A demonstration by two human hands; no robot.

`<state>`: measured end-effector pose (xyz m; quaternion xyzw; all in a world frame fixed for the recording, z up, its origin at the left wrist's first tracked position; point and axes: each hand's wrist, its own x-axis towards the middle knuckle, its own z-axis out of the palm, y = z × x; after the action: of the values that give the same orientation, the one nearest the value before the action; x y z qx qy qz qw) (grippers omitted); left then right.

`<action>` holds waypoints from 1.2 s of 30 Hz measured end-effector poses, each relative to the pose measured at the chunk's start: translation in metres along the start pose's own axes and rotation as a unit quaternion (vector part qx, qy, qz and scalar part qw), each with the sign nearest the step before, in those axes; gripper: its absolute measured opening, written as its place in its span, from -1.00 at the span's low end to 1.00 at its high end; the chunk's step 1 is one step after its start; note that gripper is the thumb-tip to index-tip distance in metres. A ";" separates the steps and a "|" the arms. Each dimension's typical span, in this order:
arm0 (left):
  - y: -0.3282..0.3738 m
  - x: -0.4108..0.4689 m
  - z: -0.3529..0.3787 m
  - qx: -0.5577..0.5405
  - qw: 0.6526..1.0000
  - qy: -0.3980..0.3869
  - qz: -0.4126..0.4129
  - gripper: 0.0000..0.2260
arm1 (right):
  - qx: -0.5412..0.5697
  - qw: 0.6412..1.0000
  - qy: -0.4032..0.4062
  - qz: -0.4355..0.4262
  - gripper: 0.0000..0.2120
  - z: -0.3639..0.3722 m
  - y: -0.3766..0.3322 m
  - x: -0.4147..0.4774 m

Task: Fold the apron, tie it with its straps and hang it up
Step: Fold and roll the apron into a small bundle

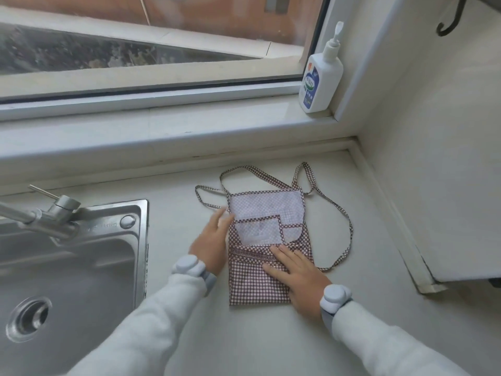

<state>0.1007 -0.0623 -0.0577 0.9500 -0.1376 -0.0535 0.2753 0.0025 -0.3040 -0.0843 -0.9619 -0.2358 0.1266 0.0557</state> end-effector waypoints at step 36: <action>0.001 -0.069 0.029 0.087 0.940 -0.110 0.309 -0.65 | 0.101 0.995 0.018 0.001 -0.16 -0.013 0.028 -0.044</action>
<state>0.0291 -0.0577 -0.0794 0.8690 -0.4582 -0.0579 0.1773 -0.0191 -0.3495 -0.0666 -0.9536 -0.2200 0.1328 0.1568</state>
